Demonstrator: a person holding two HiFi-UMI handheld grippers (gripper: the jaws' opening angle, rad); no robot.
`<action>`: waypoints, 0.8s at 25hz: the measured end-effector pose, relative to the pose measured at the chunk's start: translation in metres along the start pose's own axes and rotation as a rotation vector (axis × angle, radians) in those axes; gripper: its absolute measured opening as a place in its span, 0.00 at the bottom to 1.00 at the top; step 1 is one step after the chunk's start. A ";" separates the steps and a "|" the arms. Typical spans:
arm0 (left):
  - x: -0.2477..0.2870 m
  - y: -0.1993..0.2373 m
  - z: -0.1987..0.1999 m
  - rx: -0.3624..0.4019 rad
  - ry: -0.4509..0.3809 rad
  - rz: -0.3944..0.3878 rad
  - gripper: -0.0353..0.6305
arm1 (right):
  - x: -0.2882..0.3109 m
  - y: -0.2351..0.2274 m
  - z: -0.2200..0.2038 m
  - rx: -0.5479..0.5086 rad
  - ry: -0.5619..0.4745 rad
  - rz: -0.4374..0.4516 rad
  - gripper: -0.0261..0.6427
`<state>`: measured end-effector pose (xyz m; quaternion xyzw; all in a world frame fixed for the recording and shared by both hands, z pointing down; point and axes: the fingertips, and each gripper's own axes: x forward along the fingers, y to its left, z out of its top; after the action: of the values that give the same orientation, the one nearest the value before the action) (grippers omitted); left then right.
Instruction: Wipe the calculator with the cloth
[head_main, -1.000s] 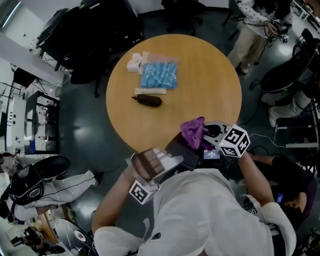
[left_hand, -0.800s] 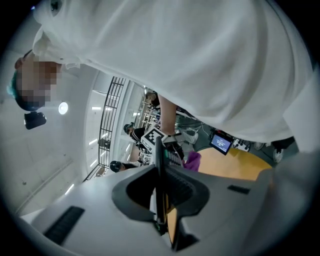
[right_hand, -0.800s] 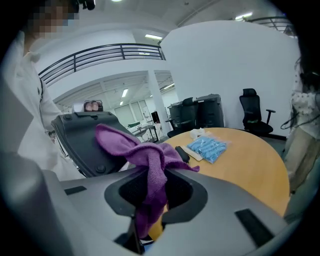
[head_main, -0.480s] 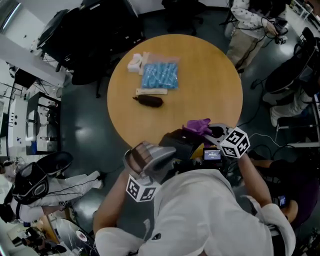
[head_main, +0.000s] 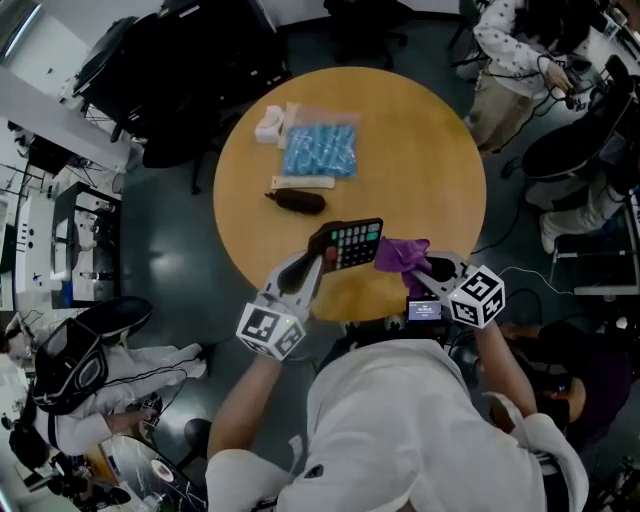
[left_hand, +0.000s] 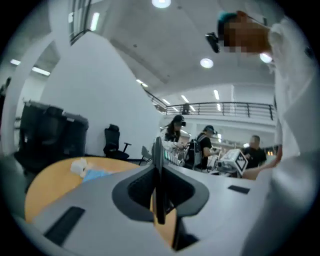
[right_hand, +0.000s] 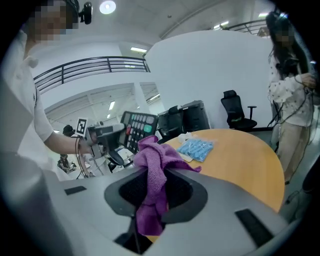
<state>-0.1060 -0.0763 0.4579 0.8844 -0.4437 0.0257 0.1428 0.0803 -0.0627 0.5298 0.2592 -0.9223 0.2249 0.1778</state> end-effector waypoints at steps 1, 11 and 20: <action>0.004 0.009 -0.012 -0.091 0.003 0.024 0.12 | -0.002 -0.002 0.002 0.005 -0.024 -0.011 0.17; 0.034 0.065 -0.199 -0.817 0.170 0.220 0.12 | -0.012 -0.013 0.011 0.059 -0.140 -0.077 0.17; 0.041 0.071 -0.284 -0.915 0.255 0.272 0.12 | -0.010 -0.016 0.011 0.092 -0.152 -0.098 0.17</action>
<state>-0.1146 -0.0704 0.7535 0.6548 -0.5000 -0.0454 0.5649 0.0947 -0.0765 0.5212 0.3284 -0.9080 0.2377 0.1059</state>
